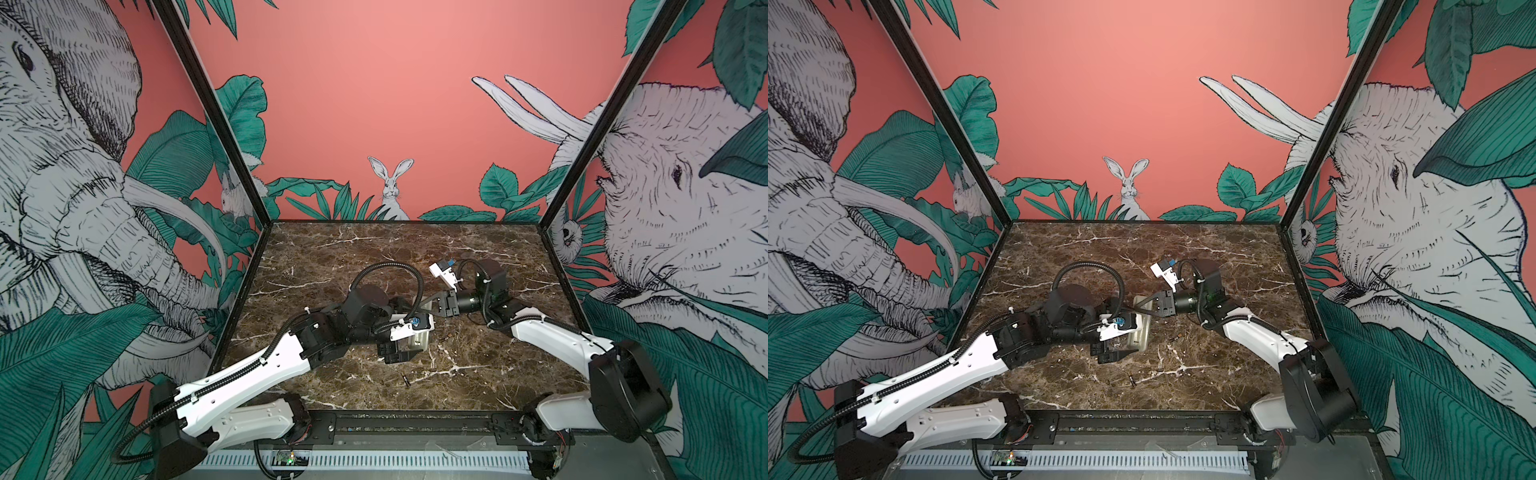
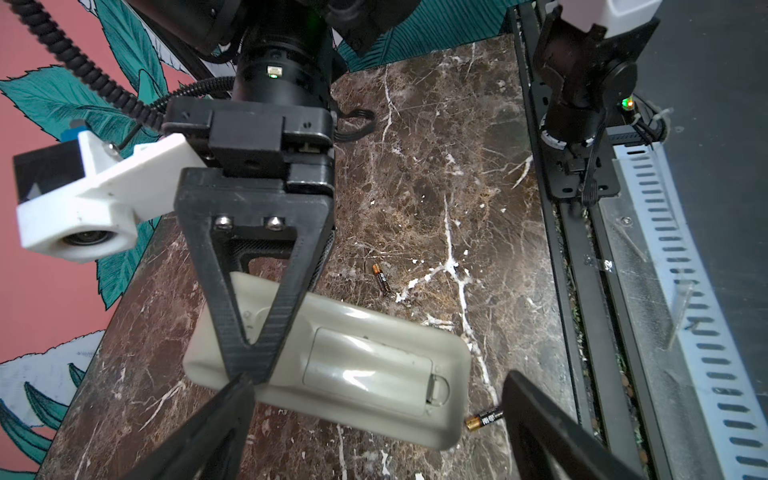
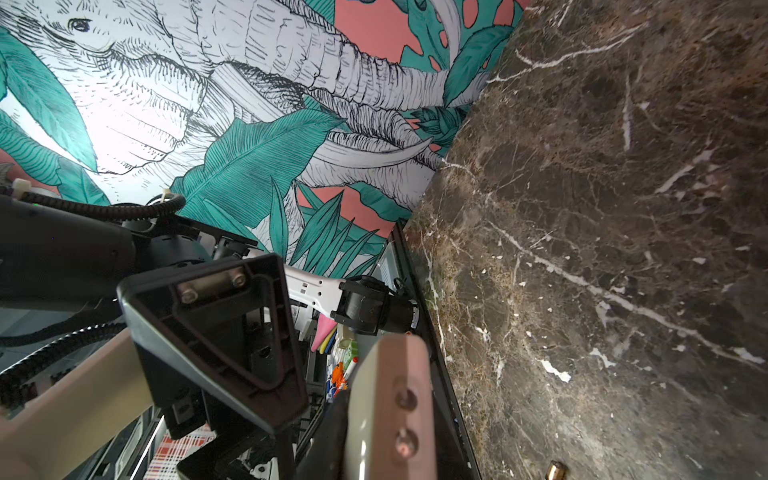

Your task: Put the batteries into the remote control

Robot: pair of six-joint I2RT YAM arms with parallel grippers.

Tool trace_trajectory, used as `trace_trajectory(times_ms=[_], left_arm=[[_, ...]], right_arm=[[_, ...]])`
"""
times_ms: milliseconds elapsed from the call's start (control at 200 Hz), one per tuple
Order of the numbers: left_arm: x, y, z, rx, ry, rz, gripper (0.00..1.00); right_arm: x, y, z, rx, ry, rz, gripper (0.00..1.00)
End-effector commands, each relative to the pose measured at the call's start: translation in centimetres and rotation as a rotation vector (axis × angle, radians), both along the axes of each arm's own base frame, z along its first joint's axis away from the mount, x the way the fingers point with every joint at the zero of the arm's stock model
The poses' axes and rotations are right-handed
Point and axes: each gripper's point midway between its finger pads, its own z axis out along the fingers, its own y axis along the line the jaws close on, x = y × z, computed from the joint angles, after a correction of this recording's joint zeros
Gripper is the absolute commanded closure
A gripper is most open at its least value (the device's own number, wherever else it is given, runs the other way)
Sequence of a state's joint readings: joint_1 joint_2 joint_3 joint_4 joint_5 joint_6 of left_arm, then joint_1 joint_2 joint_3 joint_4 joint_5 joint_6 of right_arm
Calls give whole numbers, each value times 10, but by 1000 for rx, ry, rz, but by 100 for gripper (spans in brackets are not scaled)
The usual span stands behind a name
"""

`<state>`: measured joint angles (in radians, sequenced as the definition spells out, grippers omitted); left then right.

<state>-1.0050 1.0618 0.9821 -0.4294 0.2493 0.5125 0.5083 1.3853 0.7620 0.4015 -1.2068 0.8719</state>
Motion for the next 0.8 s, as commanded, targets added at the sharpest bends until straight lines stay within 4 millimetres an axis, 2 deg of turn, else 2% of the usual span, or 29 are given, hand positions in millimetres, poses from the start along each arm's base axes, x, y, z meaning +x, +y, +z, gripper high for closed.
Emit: trace_trajectory(times_ms=[0, 470, 795], left_arm=[[0, 5, -5, 18, -4, 4, 7], [18, 15, -25, 110, -87, 67, 7], [30, 18, -22, 113, -146, 114, 8]], right_arm=[[-2, 6, 16, 65, -28, 35, 100], [-3, 10, 16, 68, -17, 48, 100], [-5, 11, 19, 73, -23, 57, 100]])
